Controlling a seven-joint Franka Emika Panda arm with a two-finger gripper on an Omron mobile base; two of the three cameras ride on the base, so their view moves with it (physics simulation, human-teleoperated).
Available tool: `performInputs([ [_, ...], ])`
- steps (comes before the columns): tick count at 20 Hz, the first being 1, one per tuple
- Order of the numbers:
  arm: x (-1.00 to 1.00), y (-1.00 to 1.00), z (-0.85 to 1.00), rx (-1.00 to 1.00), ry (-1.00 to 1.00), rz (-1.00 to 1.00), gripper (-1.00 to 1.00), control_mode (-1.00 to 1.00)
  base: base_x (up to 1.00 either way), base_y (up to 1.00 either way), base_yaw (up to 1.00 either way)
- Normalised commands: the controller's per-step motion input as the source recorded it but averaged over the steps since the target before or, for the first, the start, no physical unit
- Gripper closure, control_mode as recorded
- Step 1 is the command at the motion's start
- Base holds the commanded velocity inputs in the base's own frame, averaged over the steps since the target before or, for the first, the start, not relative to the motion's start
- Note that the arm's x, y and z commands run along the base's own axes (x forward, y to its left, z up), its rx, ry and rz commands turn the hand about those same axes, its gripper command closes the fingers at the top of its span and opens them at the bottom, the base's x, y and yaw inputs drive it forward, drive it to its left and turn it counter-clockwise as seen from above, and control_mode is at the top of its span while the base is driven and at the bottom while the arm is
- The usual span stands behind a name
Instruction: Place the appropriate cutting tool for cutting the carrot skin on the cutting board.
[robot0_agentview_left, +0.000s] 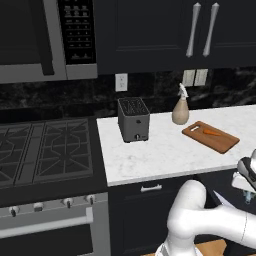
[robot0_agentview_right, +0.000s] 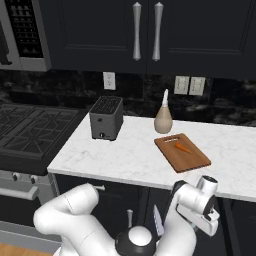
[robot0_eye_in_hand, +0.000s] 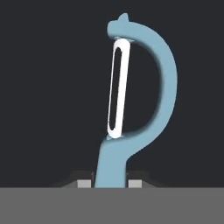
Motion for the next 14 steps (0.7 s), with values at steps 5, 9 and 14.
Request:
performInputs([
  [5,-0.27,0.01,0.38,0.0,0.0,-0.07,1.0,-1.0,0.0,0.0,0.0],
  [9,-0.71,0.0,0.99,0.0,0.0,-0.1,1.0,-1.0,0.0,0.0,0.0],
  [14,-0.79,0.0,1.0,0.0,0.0,-0.11,1.0,-1.0,0.0,0.0,0.0],
])
